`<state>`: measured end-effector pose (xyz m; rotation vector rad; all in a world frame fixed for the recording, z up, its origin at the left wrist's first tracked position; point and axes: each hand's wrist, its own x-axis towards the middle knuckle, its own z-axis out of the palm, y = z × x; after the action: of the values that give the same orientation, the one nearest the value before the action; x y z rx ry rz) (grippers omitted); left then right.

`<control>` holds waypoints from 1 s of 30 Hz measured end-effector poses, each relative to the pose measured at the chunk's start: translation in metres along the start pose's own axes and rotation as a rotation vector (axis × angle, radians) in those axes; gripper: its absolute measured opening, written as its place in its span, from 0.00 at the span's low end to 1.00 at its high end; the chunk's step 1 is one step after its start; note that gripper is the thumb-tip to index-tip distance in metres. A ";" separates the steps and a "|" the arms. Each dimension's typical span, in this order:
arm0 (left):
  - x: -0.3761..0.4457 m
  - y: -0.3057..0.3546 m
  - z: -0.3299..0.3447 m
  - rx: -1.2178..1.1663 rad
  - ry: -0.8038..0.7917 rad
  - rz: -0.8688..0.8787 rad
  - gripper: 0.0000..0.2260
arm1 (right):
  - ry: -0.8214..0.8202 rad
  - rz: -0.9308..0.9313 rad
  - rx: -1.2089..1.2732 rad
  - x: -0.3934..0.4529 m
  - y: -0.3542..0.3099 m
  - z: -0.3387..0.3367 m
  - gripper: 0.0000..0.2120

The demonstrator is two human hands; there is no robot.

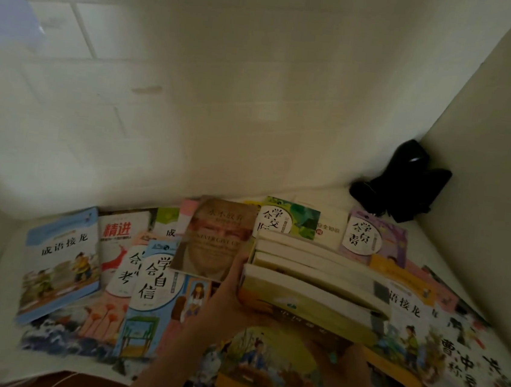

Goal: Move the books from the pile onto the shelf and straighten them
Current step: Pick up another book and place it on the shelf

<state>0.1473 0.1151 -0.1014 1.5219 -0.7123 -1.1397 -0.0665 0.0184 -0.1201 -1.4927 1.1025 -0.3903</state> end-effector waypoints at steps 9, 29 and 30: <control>-0.016 0.023 0.002 -0.074 0.209 0.144 0.33 | -0.012 -0.137 -0.047 -0.010 -0.049 -0.005 0.42; -0.422 0.262 -0.156 0.092 1.305 0.754 0.38 | -0.840 -1.015 0.127 -0.226 -0.399 0.189 0.28; -0.439 0.277 -0.158 0.104 1.334 0.771 0.37 | -0.851 -1.059 0.136 -0.240 -0.416 0.194 0.27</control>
<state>0.1660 0.4906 0.2905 1.4843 -0.3122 0.5353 0.1323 0.2720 0.2857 -1.7560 -0.4326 -0.4493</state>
